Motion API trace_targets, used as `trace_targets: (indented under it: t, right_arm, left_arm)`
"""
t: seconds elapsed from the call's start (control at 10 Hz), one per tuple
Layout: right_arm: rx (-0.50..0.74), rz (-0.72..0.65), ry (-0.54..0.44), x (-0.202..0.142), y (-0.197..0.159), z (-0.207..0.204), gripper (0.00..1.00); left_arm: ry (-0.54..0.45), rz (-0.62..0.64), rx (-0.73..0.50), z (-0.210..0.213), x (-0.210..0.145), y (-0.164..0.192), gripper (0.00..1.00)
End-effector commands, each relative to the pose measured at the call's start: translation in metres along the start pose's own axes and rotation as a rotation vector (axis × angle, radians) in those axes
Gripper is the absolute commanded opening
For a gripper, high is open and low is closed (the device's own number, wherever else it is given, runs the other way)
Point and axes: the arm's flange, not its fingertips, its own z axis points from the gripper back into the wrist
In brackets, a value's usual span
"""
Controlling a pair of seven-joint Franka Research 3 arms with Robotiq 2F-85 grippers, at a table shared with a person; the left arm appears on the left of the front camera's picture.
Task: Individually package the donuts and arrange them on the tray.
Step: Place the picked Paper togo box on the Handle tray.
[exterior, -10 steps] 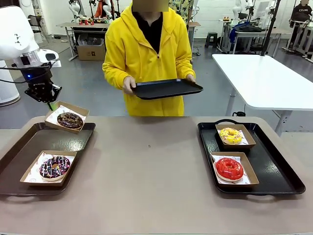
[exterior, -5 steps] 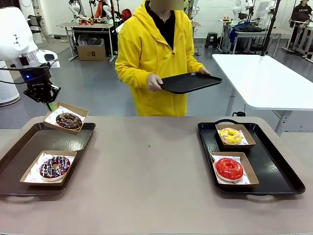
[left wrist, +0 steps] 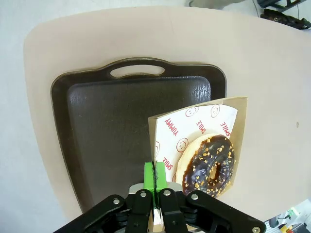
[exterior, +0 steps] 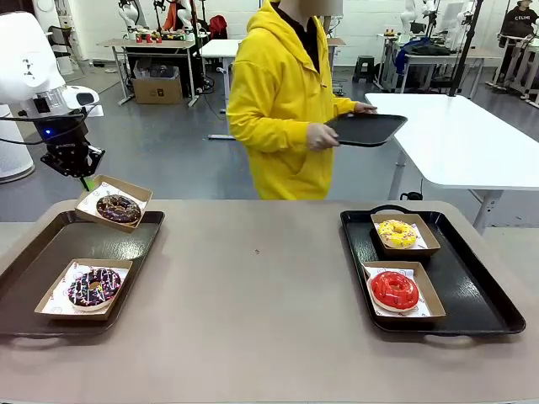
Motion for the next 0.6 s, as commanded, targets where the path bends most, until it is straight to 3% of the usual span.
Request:
trace_targets:
  t: [0.0, 0.5]
  right_arm:
    - [0.002, -0.008, -0.001, -0.001, 0.001, -0.001, 1.00]
    - [0.002, -0.008, -0.001, -0.001, 0.001, -0.001, 1.00]
  left_arm:
    - [0.001, -0.003, -0.011, 0.002, -0.004, 0.002, 0.01]
    - [0.036, -0.017, 0.061, -0.041, -0.005, 0.010, 0.01]
